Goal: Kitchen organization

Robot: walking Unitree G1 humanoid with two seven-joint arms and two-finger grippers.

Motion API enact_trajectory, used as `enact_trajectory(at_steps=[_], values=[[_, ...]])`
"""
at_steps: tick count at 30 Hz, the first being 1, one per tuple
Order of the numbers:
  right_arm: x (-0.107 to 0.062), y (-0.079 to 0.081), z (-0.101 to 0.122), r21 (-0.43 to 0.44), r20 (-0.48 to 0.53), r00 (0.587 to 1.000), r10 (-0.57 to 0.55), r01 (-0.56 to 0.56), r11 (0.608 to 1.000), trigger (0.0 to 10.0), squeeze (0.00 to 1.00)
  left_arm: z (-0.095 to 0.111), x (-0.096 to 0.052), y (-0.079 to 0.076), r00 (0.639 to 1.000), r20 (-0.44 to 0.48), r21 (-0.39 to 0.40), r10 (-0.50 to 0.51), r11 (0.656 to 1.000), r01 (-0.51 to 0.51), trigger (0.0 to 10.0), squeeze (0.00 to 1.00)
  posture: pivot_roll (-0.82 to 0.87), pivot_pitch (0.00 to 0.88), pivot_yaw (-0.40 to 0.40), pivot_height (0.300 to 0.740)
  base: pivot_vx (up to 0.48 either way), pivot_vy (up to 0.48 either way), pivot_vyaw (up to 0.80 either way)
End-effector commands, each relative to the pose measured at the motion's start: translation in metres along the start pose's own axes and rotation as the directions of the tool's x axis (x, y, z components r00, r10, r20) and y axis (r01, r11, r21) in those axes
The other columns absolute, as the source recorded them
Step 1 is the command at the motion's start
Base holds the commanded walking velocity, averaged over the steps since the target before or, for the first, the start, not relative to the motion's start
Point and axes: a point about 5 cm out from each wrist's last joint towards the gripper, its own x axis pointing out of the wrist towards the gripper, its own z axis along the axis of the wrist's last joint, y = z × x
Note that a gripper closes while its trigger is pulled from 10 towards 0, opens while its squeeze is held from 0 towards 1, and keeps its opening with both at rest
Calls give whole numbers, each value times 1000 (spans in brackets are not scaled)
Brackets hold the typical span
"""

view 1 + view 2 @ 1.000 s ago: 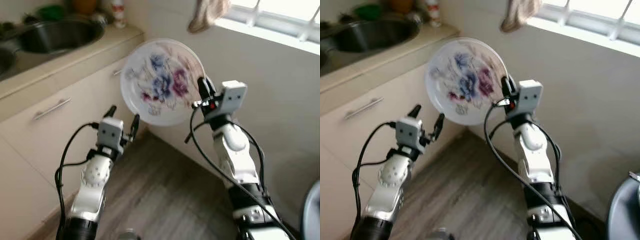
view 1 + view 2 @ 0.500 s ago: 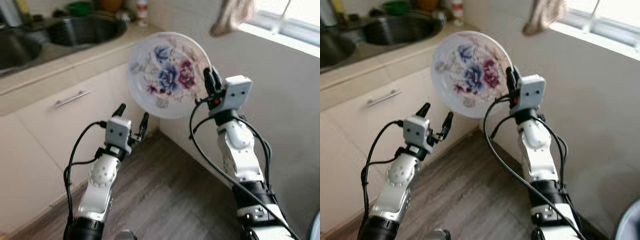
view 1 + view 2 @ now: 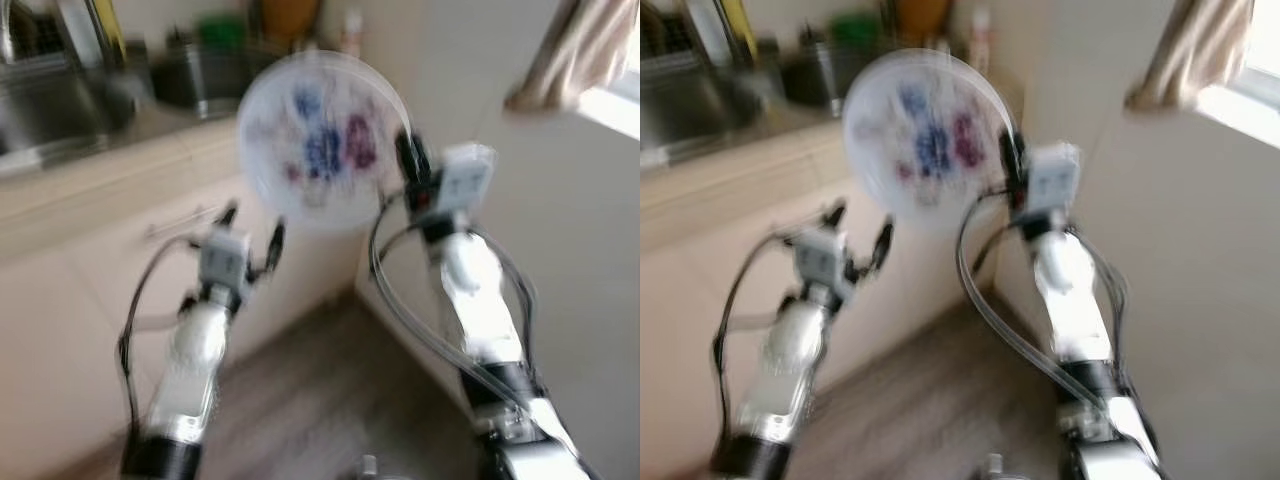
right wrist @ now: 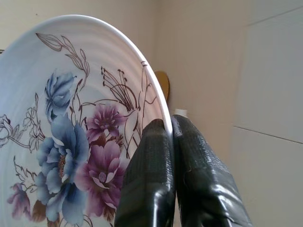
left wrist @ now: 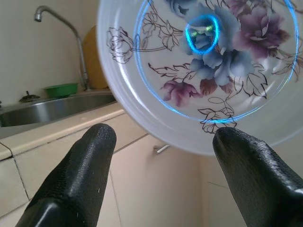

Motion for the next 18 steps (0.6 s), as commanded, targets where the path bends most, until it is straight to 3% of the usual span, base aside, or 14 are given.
enact_trajectory(at_steps=[1, 18], values=[[8, 11, 14, 6, 78, 997, 29, -30, 1000, 0, 0, 4, 0, 7, 1000, 14, 19, 15, 1000, -15, 10000, 0, 8, 0, -60, 740, 435, 0, 800], [15, -2, 28, 3, 154, 986, -62, 62, 998, 0, 0, 5, 1, 5, 999, 31, 14, 8, 1000, -8, 10000, 0, 10, 0, -63, 740, 348, 0, 800]])
